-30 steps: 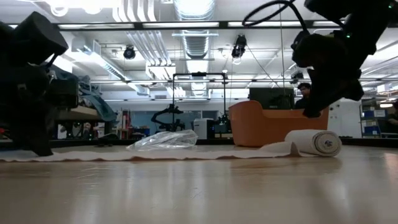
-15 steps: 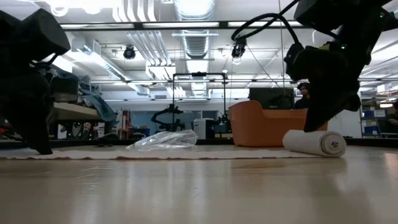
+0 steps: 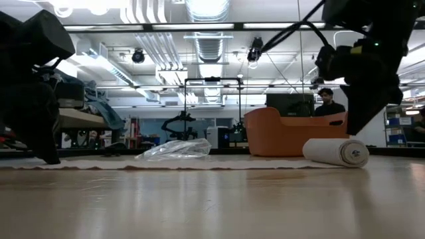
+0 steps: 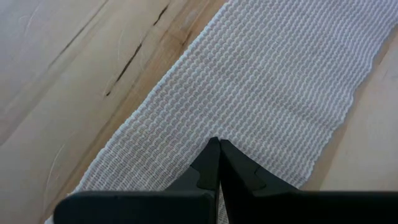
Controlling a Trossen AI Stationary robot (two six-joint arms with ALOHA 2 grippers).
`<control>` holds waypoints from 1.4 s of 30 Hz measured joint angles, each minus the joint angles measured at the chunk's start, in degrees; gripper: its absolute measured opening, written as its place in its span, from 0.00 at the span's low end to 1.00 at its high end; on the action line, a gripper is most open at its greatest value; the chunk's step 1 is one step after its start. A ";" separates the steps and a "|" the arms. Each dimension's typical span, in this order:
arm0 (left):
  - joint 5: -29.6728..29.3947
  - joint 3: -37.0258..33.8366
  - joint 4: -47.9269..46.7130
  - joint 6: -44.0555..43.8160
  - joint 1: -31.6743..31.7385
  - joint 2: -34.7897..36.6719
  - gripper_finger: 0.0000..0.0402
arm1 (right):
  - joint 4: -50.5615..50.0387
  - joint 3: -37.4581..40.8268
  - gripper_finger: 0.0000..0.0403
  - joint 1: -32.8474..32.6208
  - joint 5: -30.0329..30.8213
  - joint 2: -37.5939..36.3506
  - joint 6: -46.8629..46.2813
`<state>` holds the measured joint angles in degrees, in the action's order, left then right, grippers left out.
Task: Roll bandage
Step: Roll the brown bandage
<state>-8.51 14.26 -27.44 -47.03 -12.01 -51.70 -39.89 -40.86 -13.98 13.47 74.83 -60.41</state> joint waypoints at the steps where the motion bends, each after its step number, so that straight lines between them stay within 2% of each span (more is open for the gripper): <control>1: 0.00 0.00 0.02 0.02 0.01 0.00 0.00 | 0.33 0.06 0.00 0.00 -0.01 0.35 -0.02; 12: -0.02 -0.04 0.26 0.02 0.02 -0.06 0.00 | 7.36 0.19 0.00 -0.02 -1.57 6.13 1.88; 22: -0.01 -0.04 0.28 0.00 0.02 0.01 0.00 | 12.78 -0.03 0.00 0.02 -1.51 5.81 3.11; 35: 2.51 -0.02 -0.02 -1.60 0.02 0.17 0.00 | 13.44 -0.03 0.00 0.13 0.04 6.35 3.45; 42: 6.68 0.02 0.00 -4.58 0.02 0.30 0.00 | 10.48 -0.03 0.00 1.31 0.07 5.79 4.45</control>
<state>-1.84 14.28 -27.44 -51.61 -11.99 -51.40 -29.40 -40.88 -12.66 13.54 80.62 -55.96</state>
